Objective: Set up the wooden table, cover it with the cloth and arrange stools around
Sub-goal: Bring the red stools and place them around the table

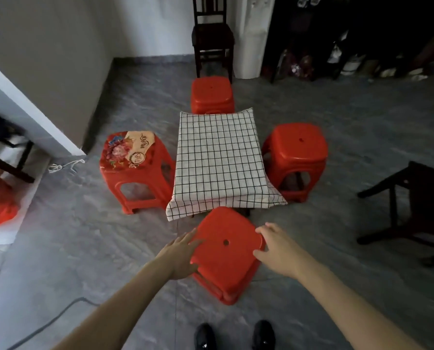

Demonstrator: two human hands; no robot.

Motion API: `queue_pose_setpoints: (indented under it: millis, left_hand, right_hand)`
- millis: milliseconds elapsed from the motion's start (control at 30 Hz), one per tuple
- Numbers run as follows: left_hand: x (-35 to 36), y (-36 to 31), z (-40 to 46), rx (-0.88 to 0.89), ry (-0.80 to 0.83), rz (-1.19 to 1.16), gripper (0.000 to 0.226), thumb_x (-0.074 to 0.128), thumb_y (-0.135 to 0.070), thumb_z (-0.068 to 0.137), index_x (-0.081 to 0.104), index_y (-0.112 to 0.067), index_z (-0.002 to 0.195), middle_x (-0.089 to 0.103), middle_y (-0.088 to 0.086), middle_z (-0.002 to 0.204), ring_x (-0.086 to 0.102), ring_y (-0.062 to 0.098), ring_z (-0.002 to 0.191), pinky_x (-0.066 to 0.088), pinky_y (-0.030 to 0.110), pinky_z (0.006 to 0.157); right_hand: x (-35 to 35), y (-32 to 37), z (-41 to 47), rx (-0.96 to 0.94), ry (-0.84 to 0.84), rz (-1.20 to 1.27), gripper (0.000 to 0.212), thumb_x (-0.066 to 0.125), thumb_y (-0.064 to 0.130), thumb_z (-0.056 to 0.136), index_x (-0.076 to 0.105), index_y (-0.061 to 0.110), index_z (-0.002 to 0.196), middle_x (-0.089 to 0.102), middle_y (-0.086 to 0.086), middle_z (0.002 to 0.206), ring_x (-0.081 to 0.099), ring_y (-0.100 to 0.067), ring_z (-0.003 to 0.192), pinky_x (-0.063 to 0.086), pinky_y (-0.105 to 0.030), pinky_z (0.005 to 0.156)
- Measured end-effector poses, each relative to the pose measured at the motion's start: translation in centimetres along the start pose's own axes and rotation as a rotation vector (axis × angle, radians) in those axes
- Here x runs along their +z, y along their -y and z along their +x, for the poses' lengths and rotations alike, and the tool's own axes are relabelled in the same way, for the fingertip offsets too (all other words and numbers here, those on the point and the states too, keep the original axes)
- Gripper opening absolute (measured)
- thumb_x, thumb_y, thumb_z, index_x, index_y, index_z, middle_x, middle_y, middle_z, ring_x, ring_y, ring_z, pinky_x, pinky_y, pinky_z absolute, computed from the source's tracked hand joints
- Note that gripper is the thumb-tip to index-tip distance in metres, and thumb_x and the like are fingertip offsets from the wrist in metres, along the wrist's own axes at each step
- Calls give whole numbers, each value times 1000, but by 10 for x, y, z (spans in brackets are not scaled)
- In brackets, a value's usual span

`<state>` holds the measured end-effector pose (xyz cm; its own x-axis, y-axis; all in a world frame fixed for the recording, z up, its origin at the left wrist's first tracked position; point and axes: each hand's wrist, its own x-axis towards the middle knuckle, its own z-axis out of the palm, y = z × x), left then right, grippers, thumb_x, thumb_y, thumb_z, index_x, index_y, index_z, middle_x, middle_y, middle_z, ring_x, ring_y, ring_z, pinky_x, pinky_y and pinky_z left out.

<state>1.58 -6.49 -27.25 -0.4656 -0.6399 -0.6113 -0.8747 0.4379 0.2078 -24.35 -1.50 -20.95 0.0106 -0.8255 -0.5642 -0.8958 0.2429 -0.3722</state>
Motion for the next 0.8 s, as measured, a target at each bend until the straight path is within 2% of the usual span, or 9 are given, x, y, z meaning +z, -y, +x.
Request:
queue_pose_setpoints:
  millis: [133,233,333,433,533,600,700,733,800]
  left_hand:
    - [33,27,41,24,34,78,79,62,-25,90,15,-28,154,-10,2,163,3,23,150,18,40,119]
    - [66,37,77,141,98,225,82,64,-17,89,15,-26,154,-15,4,162,-1,23,150,12,37,120]
    - [100,51,125,256,129,409,95,73,-31,83,10,-26,155,-21,8,161,-6,27,150,5,39,120]
    - [135,66,178,295,88,465,112,78,-51,72,5,-32,155,-25,7,160,-13,32,148,-4,48,119]
    - [168,74,220,319,53,412,121,67,-75,65,-8,-39,153,-30,-4,155,-26,29,142,-12,58,114]
    - [193,78,235,310,19,359,123,56,-86,62,-17,-43,150,-34,-9,152,-33,29,140,-15,63,110]
    - [224,82,242,276,-59,367,132,56,-89,55,-26,-43,146,-39,-8,153,-40,30,138,-21,68,105]
    - [229,84,242,271,-68,371,135,60,-88,53,-27,-42,146,-40,-7,152,-41,30,137,-24,67,102]
    - [234,86,243,275,-99,383,139,66,-83,52,-27,-41,147,-40,-5,153,-40,30,138,-24,68,101]
  right_hand:
    - [49,-15,29,84,80,39,63,58,40,92,34,21,147,22,-5,157,32,-22,141,32,-40,114]
    - [91,-27,60,122,141,51,63,56,38,94,31,21,149,16,-4,160,32,-23,141,34,-41,113]
    - [138,-37,99,152,153,59,67,57,36,93,26,20,151,6,-10,162,24,-30,145,28,-44,116]
    - [185,-38,139,173,61,16,76,59,39,92,17,20,153,-2,-15,162,8,-39,147,19,-46,118]
    - [233,-42,176,194,-33,-13,92,63,52,87,7,24,154,-9,-13,161,2,-45,146,24,-57,116]
    - [266,-52,194,192,5,-24,113,66,67,75,-2,25,154,-17,-12,160,-10,-49,144,21,-65,113]
    - [305,-61,202,118,76,-174,143,65,81,60,-22,14,151,-34,-24,152,-50,-52,121,3,-71,109]
    - [312,-62,202,92,26,-213,148,66,82,55,-20,8,151,-32,-27,151,-59,-49,112,4,-73,107]
    - [323,-67,204,85,-76,-236,155,70,83,43,-3,1,153,-19,-30,153,-55,-48,117,10,-75,104]
